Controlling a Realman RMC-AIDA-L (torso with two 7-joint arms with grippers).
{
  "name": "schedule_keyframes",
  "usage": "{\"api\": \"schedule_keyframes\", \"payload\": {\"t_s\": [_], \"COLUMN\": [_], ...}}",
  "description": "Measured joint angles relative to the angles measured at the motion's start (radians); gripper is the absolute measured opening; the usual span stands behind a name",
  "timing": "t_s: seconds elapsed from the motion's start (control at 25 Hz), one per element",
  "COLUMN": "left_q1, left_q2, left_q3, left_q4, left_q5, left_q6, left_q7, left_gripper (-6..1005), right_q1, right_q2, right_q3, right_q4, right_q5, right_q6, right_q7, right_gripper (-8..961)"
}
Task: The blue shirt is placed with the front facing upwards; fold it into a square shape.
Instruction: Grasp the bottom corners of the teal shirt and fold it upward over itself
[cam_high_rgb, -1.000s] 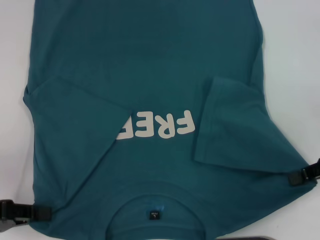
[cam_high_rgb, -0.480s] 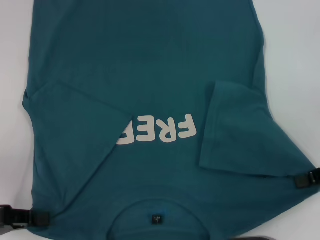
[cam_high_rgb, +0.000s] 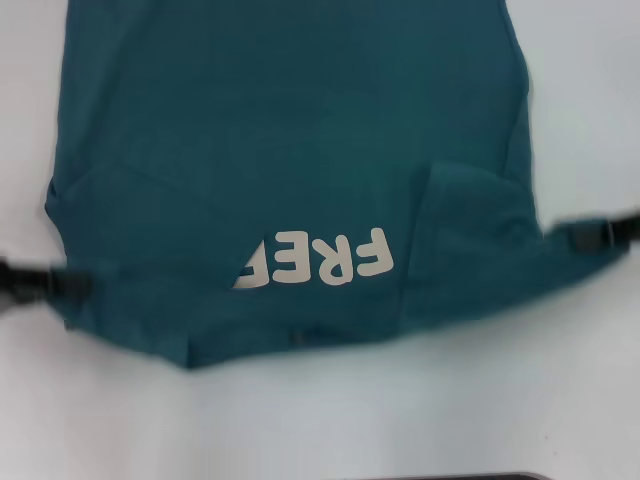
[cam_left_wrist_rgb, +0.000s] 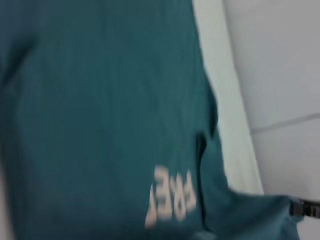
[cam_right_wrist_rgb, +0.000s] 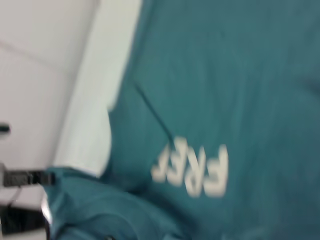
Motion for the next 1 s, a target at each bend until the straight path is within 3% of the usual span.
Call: {"api": "schedule_keyframes", "payload": {"t_s": [0.16, 0.48, 0.8, 1.0], "left_q1": [-0.085, -0.212, -0.288, -0.302], "left_q2": [-0.001, -0.015, -0.017, -0.021], "left_q3": [-0.051, -0.03, 0.043, 0.063], "left_q4": [-0.002, 0.008, -0.008, -0.019], "left_q5": [-0.001, -0.026, -0.051, -0.061], "left_q6": [-0.052, -0.226, -0.416, -0.495], "left_q7": [-0.027, -0.05, -0.057, -0.047], "left_gripper": [34, 35, 35, 35], "right_q1": [0.043, 0.149, 0.175, 0.176], "right_q2": [0.008, 0.034, 0.049, 0.056], "right_q3": [0.037, 0.037, 0.03, 0.029], "right_q4": [-0.001, 0.008, 0.002, -0.001], "right_q5": [0.072, 0.12, 0.187, 0.202], "right_q6": [0.034, 0.129, 0.219, 0.305], "right_q7": [0.018, 0.023, 0.02, 0.002], "right_gripper": [38, 38, 38, 38]}}
